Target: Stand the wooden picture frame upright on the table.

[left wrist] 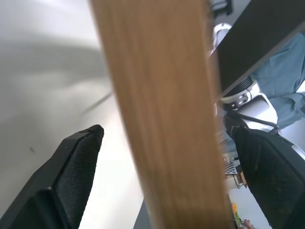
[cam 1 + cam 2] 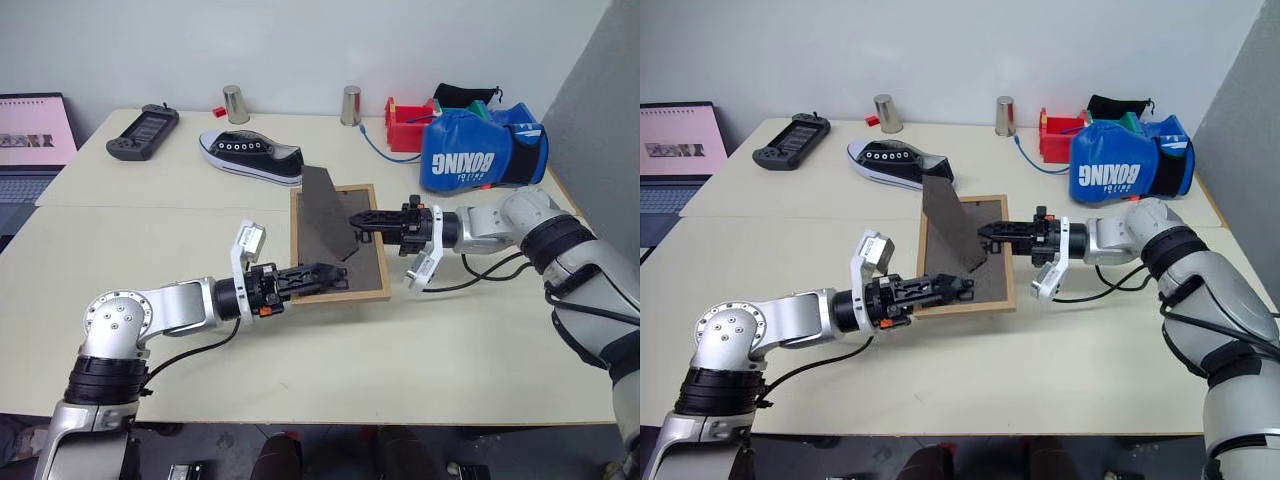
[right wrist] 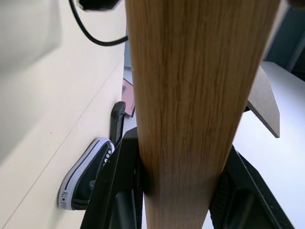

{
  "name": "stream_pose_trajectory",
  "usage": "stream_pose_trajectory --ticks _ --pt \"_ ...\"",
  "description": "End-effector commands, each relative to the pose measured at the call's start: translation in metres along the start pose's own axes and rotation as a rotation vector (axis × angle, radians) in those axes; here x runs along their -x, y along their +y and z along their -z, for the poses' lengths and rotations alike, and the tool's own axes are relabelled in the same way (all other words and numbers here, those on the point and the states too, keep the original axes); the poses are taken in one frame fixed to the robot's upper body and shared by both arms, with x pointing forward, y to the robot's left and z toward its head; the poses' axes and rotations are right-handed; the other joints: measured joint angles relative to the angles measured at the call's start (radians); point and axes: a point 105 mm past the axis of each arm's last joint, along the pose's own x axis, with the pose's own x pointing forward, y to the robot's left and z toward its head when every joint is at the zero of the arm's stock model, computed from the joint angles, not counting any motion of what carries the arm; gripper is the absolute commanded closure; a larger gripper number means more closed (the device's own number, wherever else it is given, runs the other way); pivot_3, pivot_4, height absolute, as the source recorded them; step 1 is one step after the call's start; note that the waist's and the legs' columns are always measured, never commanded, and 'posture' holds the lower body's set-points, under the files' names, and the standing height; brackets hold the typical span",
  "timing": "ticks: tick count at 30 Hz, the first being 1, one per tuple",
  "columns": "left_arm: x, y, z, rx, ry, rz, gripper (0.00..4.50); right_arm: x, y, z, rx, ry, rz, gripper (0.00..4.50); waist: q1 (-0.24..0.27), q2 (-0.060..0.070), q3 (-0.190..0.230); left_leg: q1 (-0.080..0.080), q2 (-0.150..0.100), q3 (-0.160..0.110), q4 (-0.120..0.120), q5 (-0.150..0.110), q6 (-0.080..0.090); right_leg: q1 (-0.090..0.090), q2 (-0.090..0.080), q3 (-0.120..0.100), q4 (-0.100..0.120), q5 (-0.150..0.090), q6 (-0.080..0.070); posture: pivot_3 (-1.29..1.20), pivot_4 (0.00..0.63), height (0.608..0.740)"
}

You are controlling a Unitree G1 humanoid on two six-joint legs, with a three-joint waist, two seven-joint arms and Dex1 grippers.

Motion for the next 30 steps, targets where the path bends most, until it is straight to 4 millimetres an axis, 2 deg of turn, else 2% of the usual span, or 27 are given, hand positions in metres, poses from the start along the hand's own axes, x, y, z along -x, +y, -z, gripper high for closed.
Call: stream_pose_trajectory --ticks 1,7,11,13,17,21,25,28,30 --pt "0.009 -0.005 -0.016 -0.054 -0.075 -0.024 0.01 0.013 -0.017 0.007 -0.029 0.054 0.087 3.15 0.000 0.000 0.000 0.000 0.000 0.000 0.000 0.000 0.000 0.000 0.000 0.000 0.000 0.000 0.000 0.00 0.150 0.740" --pt "0.011 -0.010 -0.025 -0.092 -0.122 -0.032 0.01 0.025 0.000 0.002 -0.111 0.097 0.068 3.15 0.000 0.000 0.000 0.000 -0.001 0.000 0.000 0.000 0.001 0.000 -0.001 0.000 0.001 0.000 0.000 0.00 0.150 0.740" --pt "0.017 -0.013 -0.031 -0.136 -0.142 -0.065 0.01 0.030 0.004 0.005 -0.166 0.145 0.065 3.15 -0.003 0.000 0.000 0.001 -0.001 0.000 0.000 0.000 0.001 0.000 -0.001 0.001 0.001 0.000 0.000 0.00 0.150 0.740" --pt "0.022 -0.015 -0.031 -0.180 -0.132 -0.090 0.01 0.033 0.001 0.012 -0.209 0.194 0.090 3.15 -0.007 -0.001 0.000 0.001 -0.001 0.000 0.000 0.000 0.001 0.000 -0.001 0.001 0.002 0.000 0.000 0.00 0.150 0.740" --pt "0.038 -0.019 -0.046 -0.193 -0.241 -0.114 0.01 0.038 0.000 0.025 -0.279 0.285 0.094 3.15 -0.019 -0.001 0.000 0.001 -0.002 0.000 0.000 0.000 0.001 0.001 -0.002 0.001 0.002 0.000 0.000 0.00 0.150 0.740" --pt "0.052 -0.023 -0.052 -0.247 -0.284 -0.168 0.01 0.042 -0.006 0.045 -0.390 0.407 0.147 3.15 -0.026 -0.001 0.000 0.002 -0.002 0.000 0.000 -0.001 0.002 0.001 -0.002 0.001 0.002 0.000 0.000 0.00 0.150 0.740" --pt "0.061 -0.032 -0.054 -0.388 -0.240 -0.226 0.01 0.041 -0.012 0.069 -0.607 0.513 0.218 3.15 -0.031 -0.002 0.001 0.002 -0.001 0.000 0.000 -0.001 0.002 0.002 -0.002 0.000 0.001 0.000 0.000 0.00 0.150 0.740" --pt "0.061 -0.030 -0.046 -0.530 -0.141 -0.302 0.01 0.034 -0.016 0.082 -0.857 0.519 0.267 3.15 -0.031 -0.002 0.001 0.002 0.000 0.000 0.000 0.000 0.001 0.002 -0.002 -0.001 0.002 0.000 0.000 0.00 0.150 0.740" --pt "0.058 -0.031 -0.048 -0.622 -0.130 -0.328 0.01 0.025 -0.021 0.090 -1.053 0.486 0.316 3.15 -0.029 -0.002 0.001 0.002 0.001 0.000 0.000 0.001 -0.001 0.003 -0.001 -0.002 0.002 0.000 0.000 0.00 0.150 0.740"
